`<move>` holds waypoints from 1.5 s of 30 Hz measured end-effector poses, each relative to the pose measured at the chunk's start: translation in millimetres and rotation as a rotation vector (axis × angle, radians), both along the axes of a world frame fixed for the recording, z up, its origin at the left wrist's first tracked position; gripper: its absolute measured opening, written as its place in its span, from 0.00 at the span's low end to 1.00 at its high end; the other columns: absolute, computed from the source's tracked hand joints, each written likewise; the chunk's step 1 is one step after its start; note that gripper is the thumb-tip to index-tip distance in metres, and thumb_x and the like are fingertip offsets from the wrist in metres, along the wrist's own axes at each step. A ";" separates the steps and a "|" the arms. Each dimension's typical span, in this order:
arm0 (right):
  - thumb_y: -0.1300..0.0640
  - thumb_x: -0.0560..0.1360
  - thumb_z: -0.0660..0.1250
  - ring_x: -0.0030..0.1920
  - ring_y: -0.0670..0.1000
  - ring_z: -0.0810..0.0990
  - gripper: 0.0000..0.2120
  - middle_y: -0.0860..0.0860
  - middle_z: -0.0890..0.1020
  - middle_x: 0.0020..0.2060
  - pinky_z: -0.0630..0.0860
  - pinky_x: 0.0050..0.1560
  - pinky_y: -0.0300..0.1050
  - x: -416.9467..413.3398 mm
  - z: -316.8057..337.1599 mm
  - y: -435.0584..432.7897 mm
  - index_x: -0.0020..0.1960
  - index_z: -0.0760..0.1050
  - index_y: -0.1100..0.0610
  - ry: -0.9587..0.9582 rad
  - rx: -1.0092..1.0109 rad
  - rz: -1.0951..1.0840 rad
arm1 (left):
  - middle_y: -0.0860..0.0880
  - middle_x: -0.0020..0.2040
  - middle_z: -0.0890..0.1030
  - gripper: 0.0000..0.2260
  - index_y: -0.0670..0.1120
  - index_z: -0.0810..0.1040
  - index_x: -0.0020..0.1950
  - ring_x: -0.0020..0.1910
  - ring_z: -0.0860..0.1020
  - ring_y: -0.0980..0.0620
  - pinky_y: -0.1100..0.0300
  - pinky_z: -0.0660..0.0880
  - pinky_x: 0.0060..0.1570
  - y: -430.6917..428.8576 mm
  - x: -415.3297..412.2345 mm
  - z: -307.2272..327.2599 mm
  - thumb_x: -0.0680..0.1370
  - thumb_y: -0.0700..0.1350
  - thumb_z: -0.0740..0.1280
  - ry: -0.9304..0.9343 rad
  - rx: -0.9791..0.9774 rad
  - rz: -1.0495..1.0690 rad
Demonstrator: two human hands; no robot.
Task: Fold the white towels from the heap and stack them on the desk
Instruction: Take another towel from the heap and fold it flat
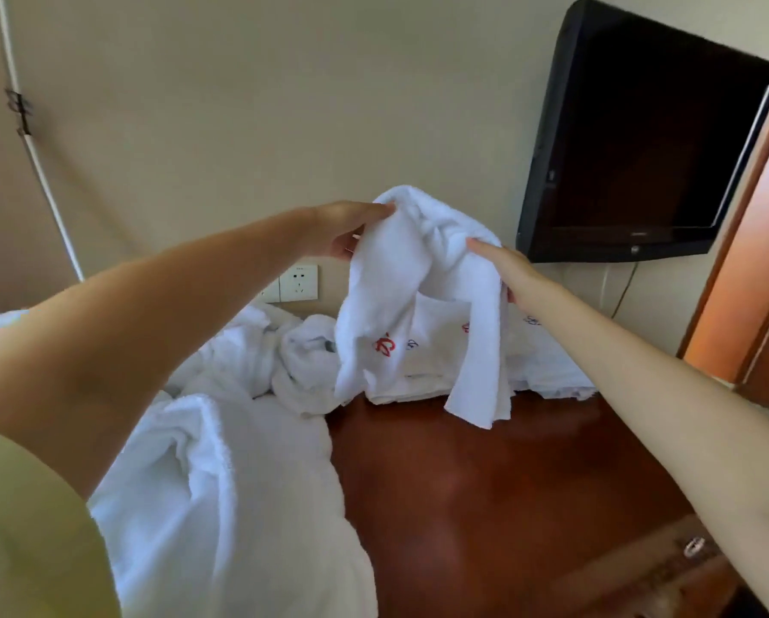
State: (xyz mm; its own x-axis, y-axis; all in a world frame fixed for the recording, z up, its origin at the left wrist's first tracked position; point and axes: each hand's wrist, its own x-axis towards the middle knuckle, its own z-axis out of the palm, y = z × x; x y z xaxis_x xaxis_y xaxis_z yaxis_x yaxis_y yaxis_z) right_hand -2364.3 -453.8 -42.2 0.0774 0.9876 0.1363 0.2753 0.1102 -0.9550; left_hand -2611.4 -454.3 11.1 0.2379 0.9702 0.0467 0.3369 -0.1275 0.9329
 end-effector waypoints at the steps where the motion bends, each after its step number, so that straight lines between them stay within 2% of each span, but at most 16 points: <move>1: 0.40 0.74 0.67 0.47 0.49 0.80 0.20 0.48 0.82 0.46 0.75 0.54 0.43 9.9 -3.7 -1.5 0.59 0.76 0.52 -0.019 -0.022 -0.010 | 0.50 0.51 0.80 0.12 0.47 0.77 0.53 0.48 0.80 0.52 0.58 0.78 0.48 1.0 13.6 -2.0 0.80 0.54 0.63 -0.050 -0.008 -0.040; 3: 0.39 0.75 0.65 0.50 0.50 0.80 0.20 0.49 0.82 0.48 0.75 0.54 0.44 25.6 -10.8 -9.0 0.60 0.75 0.52 -0.075 -0.050 -0.047 | 0.50 0.50 0.80 0.11 0.47 0.76 0.55 0.47 0.80 0.51 0.58 0.78 0.49 2.8 38.7 -5.5 0.80 0.53 0.63 -0.154 -0.031 -0.107; 5: 0.46 0.79 0.63 0.47 0.51 0.80 0.15 0.51 0.81 0.45 0.74 0.44 0.42 37.5 -16.3 -16.7 0.57 0.75 0.56 -0.128 -0.041 -0.096 | 0.48 0.49 0.80 0.11 0.45 0.75 0.57 0.46 0.80 0.50 0.59 0.79 0.48 3.0 61.1 -7.0 0.80 0.51 0.63 -0.190 -0.061 -0.170; 9: 0.59 0.79 0.58 0.44 0.53 0.72 0.13 0.54 0.77 0.43 0.67 0.39 0.43 57.1 -23.2 -26.3 0.57 0.77 0.62 -0.262 0.007 -0.133 | 0.48 0.45 0.79 0.08 0.44 0.75 0.53 0.42 0.80 0.50 0.60 0.80 0.45 -3.8 103.1 -11.6 0.79 0.47 0.63 -0.139 -0.098 -0.193; 12: 0.60 0.78 0.60 0.48 0.50 0.76 0.13 0.51 0.79 0.48 0.71 0.43 0.41 64.5 -18.5 -32.0 0.60 0.76 0.57 -0.270 0.075 -0.147 | 0.49 0.42 0.78 0.06 0.45 0.75 0.47 0.38 0.79 0.52 0.61 0.77 0.41 -6.5 129.0 -14.1 0.78 0.47 0.64 -0.170 -0.130 -0.178; 15: 0.62 0.76 0.67 0.61 0.49 0.74 0.27 0.49 0.77 0.56 0.72 0.58 0.38 68.0 -13.1 -38.9 0.73 0.65 0.57 -0.197 0.177 -0.121 | 0.51 0.49 0.80 0.05 0.48 0.76 0.51 0.47 0.79 0.53 0.63 0.76 0.47 -8.0 137.9 -12.4 0.77 0.47 0.67 -0.267 -0.185 -0.157; 17: 0.65 0.73 0.71 0.65 0.51 0.71 0.37 0.53 0.73 0.61 0.68 0.65 0.42 73.1 -11.3 -42.9 0.76 0.57 0.56 -0.247 0.254 -0.041 | 0.56 0.45 0.77 0.06 0.51 0.74 0.50 0.45 0.75 0.59 0.70 0.73 0.43 -12.9 139.2 -6.3 0.78 0.40 0.65 -0.365 -0.208 -0.115; 19: 0.64 0.70 0.74 0.69 0.51 0.65 0.47 0.54 0.65 0.69 0.62 0.70 0.44 74.2 -11.5 -45.0 0.78 0.49 0.51 -0.391 0.338 0.021 | 0.51 0.43 0.79 0.02 0.45 0.75 0.48 0.43 0.77 0.54 0.65 0.74 0.43 -14.7 141.9 -2.7 0.79 0.40 0.64 -0.345 -0.193 -0.111; 22: 0.60 0.69 0.75 0.69 0.50 0.62 0.52 0.51 0.59 0.67 0.61 0.70 0.45 67.0 -15.1 -43.2 0.79 0.43 0.47 -0.532 0.532 -0.040 | 0.45 0.52 0.80 0.04 0.41 0.76 0.52 0.51 0.79 0.50 0.59 0.76 0.50 0.6 140.8 -2.6 0.79 0.39 0.63 -0.308 -0.192 -0.063; 25: 0.65 0.67 0.71 0.71 0.54 0.59 0.48 0.53 0.58 0.72 0.59 0.73 0.51 56.5 -20.1 -49.5 0.78 0.49 0.45 -0.901 0.813 -0.129 | 0.44 0.60 0.77 0.05 0.44 0.76 0.50 0.60 0.76 0.48 0.57 0.74 0.59 5.7 133.1 -3.6 0.79 0.35 0.63 -0.303 -0.185 0.043; 27: 0.70 0.63 0.68 0.72 0.57 0.60 0.42 0.55 0.62 0.73 0.56 0.72 0.52 49.7 -22.7 -52.1 0.73 0.62 0.48 -1.206 1.010 -0.056 | 0.44 0.62 0.74 0.08 0.38 0.75 0.56 0.63 0.74 0.46 0.56 0.71 0.63 1.9 127.7 -3.2 0.78 0.32 0.61 -0.337 -0.185 0.083; 30: 0.73 0.59 0.68 0.69 0.58 0.67 0.27 0.56 0.73 0.67 0.60 0.68 0.51 39.8 -28.7 -47.5 0.55 0.76 0.54 -1.416 1.211 0.085 | 0.47 0.69 0.69 0.20 0.45 0.70 0.70 0.64 0.71 0.48 0.58 0.68 0.65 0.5 123.7 1.0 0.80 0.31 0.58 -0.332 -0.141 0.126; 34: 0.73 0.59 0.65 0.57 0.58 0.78 0.18 0.54 0.79 0.58 0.71 0.55 0.49 38.0 -29.7 -50.8 0.45 0.74 0.58 -1.343 1.223 0.149 | 0.42 0.69 0.72 0.22 0.47 0.71 0.70 0.56 0.74 0.49 0.57 0.73 0.56 4.6 112.4 -4.4 0.81 0.30 0.53 -0.158 -0.083 0.086; 38: 0.69 0.63 0.68 0.41 0.56 0.78 0.14 0.51 0.80 0.43 0.74 0.31 0.48 51.7 -29.6 -58.1 0.46 0.74 0.58 -1.254 1.138 0.068 | 0.42 0.70 0.71 0.22 0.45 0.71 0.71 0.60 0.74 0.47 0.56 0.71 0.57 6.5 91.7 -12.1 0.80 0.29 0.54 -0.038 -0.079 0.087; 42: 0.66 0.66 0.65 0.43 0.54 0.78 0.14 0.50 0.81 0.45 0.68 0.36 0.43 67.0 -37.2 -62.0 0.51 0.75 0.57 -1.032 0.983 -0.015 | 0.45 0.69 0.72 0.23 0.48 0.73 0.70 0.51 0.75 0.49 0.56 0.72 0.56 9.0 83.1 -15.4 0.80 0.29 0.54 -0.006 -0.092 0.092; 45: 0.63 0.69 0.63 0.40 0.51 0.78 0.10 0.49 0.81 0.40 0.73 0.37 0.49 66.2 -34.9 -58.8 0.50 0.74 0.54 -0.715 0.792 -0.045 | 0.45 0.66 0.75 0.23 0.49 0.74 0.68 0.50 0.77 0.48 0.55 0.73 0.53 7.4 83.9 -14.7 0.78 0.29 0.56 0.051 -0.075 0.049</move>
State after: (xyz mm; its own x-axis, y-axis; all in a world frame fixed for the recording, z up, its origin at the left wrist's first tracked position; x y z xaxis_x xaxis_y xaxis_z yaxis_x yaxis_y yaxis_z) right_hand -2298.1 -512.6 -77.1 -0.2404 0.5961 0.7661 0.7624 0.6044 -0.2311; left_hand -2527.4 -446.8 -3.6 0.1907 0.9809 -0.0378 0.3884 -0.0400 0.9206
